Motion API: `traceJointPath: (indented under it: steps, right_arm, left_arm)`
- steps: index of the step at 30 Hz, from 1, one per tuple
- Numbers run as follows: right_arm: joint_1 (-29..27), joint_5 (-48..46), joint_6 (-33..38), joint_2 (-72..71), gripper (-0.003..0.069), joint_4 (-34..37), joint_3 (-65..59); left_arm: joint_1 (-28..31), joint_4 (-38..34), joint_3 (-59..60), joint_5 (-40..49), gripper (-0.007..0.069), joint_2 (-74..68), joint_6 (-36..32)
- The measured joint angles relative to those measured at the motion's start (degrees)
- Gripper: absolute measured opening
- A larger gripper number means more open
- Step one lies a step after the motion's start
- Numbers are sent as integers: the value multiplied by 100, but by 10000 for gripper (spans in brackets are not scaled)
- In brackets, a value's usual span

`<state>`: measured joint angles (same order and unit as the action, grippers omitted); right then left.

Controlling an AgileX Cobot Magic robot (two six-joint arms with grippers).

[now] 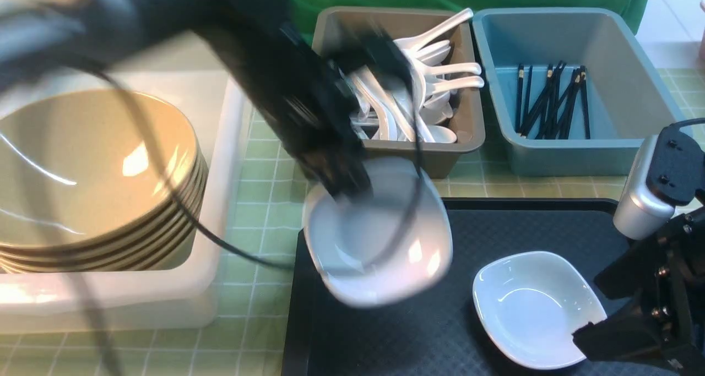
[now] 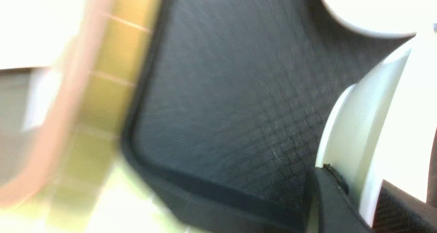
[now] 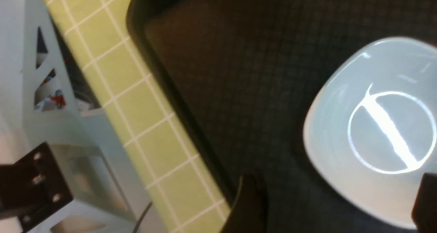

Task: On green table put chopsticks spoon bowls plates into blue grey white boxes.
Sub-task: 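Place the white bowl into the white bin with the other dishes with the left gripper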

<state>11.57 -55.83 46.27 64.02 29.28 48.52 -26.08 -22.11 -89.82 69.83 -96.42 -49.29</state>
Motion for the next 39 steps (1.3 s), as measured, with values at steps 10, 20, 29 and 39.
traceJointPath:
  steps: [10, 20, 29, 39]
  right_arm:
    - [0, 887, 5, 5, 590, 356, 0]
    - [2, 1182, 16, 5, 590, 550, 0]
    - [38, 1028, 16, 5, 590, 561, 0]
    - [38, 1028, 16, 5, 590, 561, 0]
  left_arm:
    - [3504, -74, 665, 185, 15, 2684, 821]
    - [5253, 1785, 966, -1046, 15, 2261, 2684]
    - [5254, 4545, 966, -1441, 15, 1690, 4862]
    - [5254, 4851, 966, -1921, 15, 609, 5361]
